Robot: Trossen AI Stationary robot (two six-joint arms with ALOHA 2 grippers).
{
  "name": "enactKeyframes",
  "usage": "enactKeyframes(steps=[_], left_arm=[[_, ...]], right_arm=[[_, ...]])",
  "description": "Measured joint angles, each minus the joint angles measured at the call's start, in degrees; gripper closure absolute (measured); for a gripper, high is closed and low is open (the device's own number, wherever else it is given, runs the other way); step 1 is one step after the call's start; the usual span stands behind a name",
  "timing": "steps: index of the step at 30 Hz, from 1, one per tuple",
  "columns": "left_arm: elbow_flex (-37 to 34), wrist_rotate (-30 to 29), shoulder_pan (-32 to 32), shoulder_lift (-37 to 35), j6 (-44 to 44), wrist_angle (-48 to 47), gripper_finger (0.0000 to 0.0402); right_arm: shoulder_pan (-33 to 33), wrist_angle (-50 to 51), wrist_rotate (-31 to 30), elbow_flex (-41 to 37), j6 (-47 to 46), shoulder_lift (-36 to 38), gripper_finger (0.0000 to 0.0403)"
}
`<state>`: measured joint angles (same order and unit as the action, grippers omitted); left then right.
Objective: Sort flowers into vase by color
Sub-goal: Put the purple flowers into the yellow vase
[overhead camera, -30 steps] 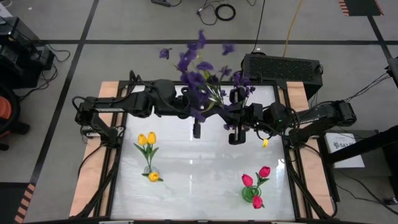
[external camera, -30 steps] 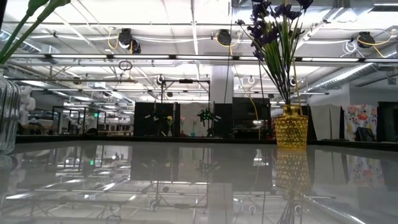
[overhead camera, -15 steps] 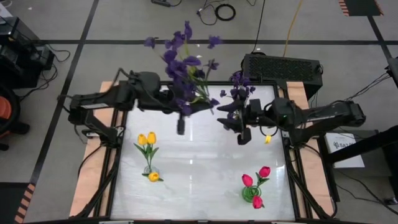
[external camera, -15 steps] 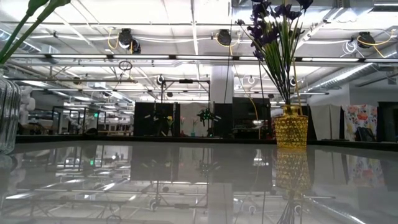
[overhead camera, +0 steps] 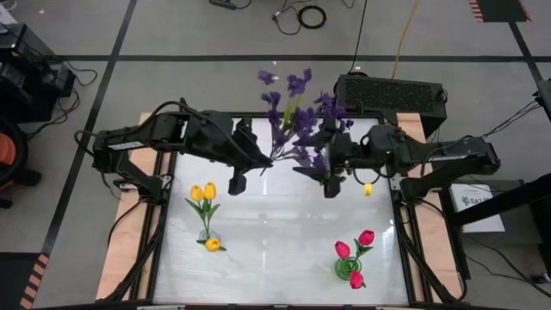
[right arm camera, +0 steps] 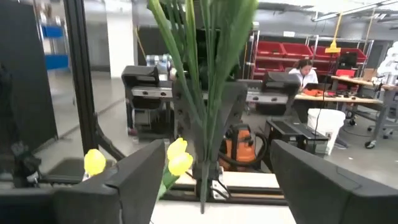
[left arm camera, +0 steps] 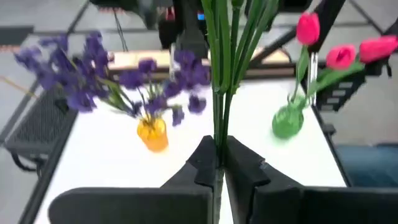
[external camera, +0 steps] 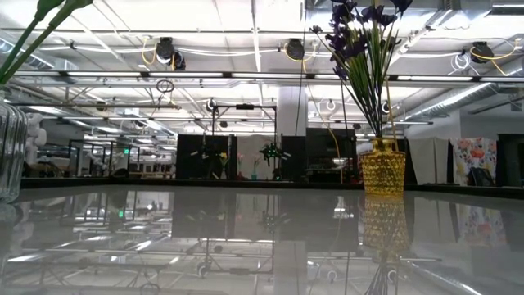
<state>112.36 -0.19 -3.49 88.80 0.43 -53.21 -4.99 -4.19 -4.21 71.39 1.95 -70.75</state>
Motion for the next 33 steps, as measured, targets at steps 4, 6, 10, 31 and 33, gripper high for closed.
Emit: enactKeyframes(steps=[4,6,10,31,33], left_arm=[[-0.6,-0.3,-1.0,0.1,-0.1,-1.4,0.0384],[-1.1,-0.6,-1.5,0.0,-0.1,-2.9,0.0384],[-1.3,-2.5,-2.5,0.1,-0.1,-6.3,0.0384],[-1.3,-3.5,-2.7,1.7,1.6,-7.6,0.0384],[-1.3,-3.4,-2.7,1.9,1.6,-8.2,0.0384]], right_arm=[[0.0,0.9,0.0,2.4,2.5,-3.4,0.0098],[0.0,0.8,0.0,3.2,3.0,-4.6,0.0093],[0.1,-1.1,0.1,4.2,3.3,-6.2,0.0091],[0.4,-7.8,4.4,4.1,4.4,-8.7,0.0062],[0.4,-7.7,4.5,4.1,4.6,-8.8,0.0063]])
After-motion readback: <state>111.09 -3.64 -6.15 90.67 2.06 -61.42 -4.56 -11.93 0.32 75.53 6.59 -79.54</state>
